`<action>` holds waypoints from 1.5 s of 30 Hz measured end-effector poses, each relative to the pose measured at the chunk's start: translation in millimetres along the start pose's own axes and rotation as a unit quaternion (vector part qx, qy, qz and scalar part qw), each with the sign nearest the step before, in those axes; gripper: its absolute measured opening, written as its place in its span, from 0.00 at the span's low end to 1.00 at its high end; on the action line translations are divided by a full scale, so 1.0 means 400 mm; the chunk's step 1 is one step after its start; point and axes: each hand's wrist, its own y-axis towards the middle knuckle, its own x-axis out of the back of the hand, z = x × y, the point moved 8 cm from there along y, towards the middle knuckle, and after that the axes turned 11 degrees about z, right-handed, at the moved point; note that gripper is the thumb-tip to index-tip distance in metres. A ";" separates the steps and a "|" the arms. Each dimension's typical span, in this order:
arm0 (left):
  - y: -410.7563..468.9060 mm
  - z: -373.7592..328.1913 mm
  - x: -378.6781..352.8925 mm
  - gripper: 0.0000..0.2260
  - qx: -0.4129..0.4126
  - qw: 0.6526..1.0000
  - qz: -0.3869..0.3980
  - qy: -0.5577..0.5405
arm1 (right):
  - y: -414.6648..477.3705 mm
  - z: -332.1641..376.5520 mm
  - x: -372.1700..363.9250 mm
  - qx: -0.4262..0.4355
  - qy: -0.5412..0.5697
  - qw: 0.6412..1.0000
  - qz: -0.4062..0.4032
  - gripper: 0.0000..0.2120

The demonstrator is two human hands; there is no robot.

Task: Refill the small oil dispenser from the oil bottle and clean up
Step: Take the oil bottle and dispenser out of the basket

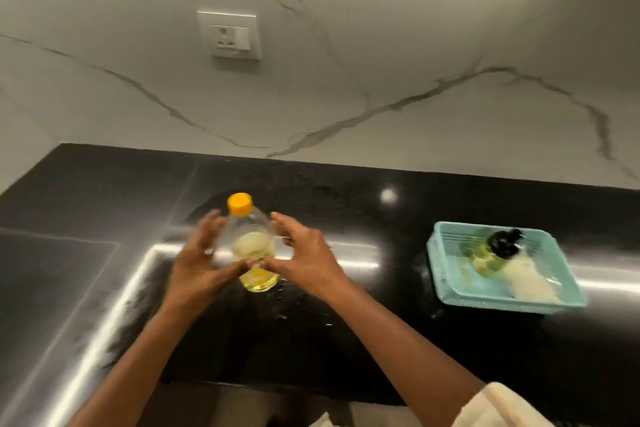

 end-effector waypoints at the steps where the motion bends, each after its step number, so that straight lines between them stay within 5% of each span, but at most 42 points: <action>1: -0.017 -0.027 0.004 0.46 -0.031 0.997 -0.040 0.053 | -0.017 -0.007 0.023 -0.005 -0.006 1.000 -0.007 0.43; 5: -0.137 -0.196 -0.059 0.20 -0.178 0.952 -0.199 0.150 | -0.150 -0.074 0.206 -0.030 -0.018 0.995 -0.095 0.33; 9: -0.101 -0.268 -0.316 0.06 -0.242 0.957 -0.064 0.145 | -0.360 -0.216 0.466 -0.102 -0.011 0.964 -0.246 0.24; 15: 0.080 -0.281 -0.767 0.17 -0.107 0.977 0.182 -0.012 | -0.639 -0.456 0.738 -0.233 -0.021 0.888 -0.397 0.18; 22: 0.244 -0.248 -1.176 0.33 0.013 0.932 0.343 0.115 | -0.598 -0.680 0.804 -0.332 -0.040 0.913 -0.233 0.37; 26: 0.290 -0.227 -1.273 0.27 0.029 0.923 0.342 0.174 | -0.533 -0.714 0.799 -0.332 -0.092 0.930 -0.128 0.33; 31: 0.297 -0.207 -1.311 0.17 0.023 0.923 0.344 0.173 | -0.509 -0.748 0.791 -0.304 -0.100 0.942 -0.101 0.27; 39: 0.284 -0.222 -1.275 0.21 0.003 0.928 0.367 0.070 | -0.525 -0.696 0.805 -0.240 -0.094 0.962 -0.094 0.29; 45: 0.292 -0.402 -1.091 0.26 -0.039 0.930 0.360 -0.072 | -0.483 -0.483 0.860 -0.150 -0.054 0.979 -0.124 0.34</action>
